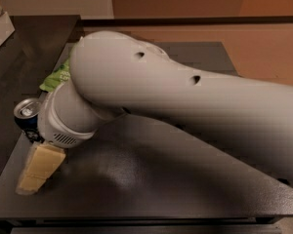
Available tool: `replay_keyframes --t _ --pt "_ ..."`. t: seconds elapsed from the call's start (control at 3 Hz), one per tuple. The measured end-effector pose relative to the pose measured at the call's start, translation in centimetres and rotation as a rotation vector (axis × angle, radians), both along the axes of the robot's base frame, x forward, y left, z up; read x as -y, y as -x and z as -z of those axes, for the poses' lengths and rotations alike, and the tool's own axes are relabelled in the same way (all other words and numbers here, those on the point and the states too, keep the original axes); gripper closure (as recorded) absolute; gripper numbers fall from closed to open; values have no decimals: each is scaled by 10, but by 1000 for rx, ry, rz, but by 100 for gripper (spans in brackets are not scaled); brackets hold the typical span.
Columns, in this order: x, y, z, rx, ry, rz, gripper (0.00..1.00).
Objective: Pick pepsi can
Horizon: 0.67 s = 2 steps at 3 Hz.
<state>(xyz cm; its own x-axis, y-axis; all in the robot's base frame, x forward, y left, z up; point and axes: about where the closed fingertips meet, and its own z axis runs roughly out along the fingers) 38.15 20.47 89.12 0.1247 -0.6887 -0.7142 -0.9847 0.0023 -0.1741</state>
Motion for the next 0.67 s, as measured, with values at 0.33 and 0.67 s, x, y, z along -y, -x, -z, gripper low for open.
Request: replay_keyframes --t 0.33,0.67 --pt "-16 -16 5 -16 -24 46 0" --pt "-18 -32 5 -36 -51 96 1"
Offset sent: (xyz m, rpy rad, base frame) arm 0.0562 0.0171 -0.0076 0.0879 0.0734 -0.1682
